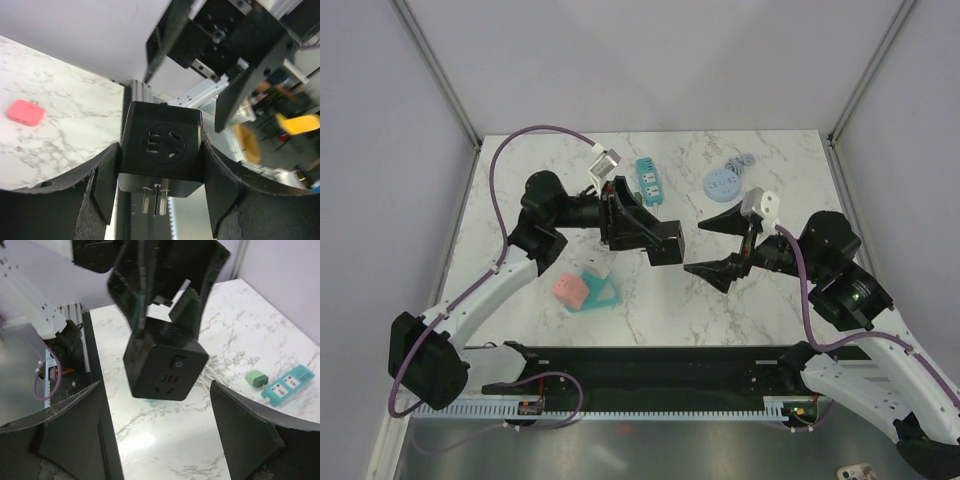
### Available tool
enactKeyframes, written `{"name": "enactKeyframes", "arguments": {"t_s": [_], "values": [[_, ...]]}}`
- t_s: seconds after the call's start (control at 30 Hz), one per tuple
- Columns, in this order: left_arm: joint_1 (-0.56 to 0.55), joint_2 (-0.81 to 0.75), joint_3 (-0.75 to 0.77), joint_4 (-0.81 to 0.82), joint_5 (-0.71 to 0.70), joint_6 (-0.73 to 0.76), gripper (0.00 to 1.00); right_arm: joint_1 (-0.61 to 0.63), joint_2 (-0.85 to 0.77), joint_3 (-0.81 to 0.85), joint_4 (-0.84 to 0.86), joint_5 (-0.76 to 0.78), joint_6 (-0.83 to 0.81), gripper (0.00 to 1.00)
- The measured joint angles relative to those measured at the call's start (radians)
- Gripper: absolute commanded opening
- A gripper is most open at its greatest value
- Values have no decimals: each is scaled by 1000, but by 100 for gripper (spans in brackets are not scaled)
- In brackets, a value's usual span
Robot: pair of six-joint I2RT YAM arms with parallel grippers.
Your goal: Insert the plug
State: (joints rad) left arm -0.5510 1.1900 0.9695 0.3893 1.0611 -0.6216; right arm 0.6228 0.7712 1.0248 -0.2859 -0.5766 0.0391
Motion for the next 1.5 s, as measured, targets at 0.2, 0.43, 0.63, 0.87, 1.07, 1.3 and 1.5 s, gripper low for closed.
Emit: {"name": "enactKeyframes", "arguments": {"t_s": [0.2,0.43,0.63,0.87,1.07,1.3,1.5], "values": [[72,95,-2,139,85,-343,2,0,-4,-3,17,-146,-259,97],[84,124,-2,224,165,-557,2,2,10,-3,-7,-200,-515,97],[83,126,-2,249,206,-615,2,2,68,-8,48,-221,-584,97],[83,126,-2,253,225,-646,2,35,149,-8,72,-241,-616,97],[83,138,-2,262,225,-649,2,95,175,-9,129,-230,-623,90],[87,159,-1,274,230,-685,36,130,189,-32,210,-203,-639,11],[90,160,0,276,230,-682,83,139,162,-93,288,-178,-622,0]]}}
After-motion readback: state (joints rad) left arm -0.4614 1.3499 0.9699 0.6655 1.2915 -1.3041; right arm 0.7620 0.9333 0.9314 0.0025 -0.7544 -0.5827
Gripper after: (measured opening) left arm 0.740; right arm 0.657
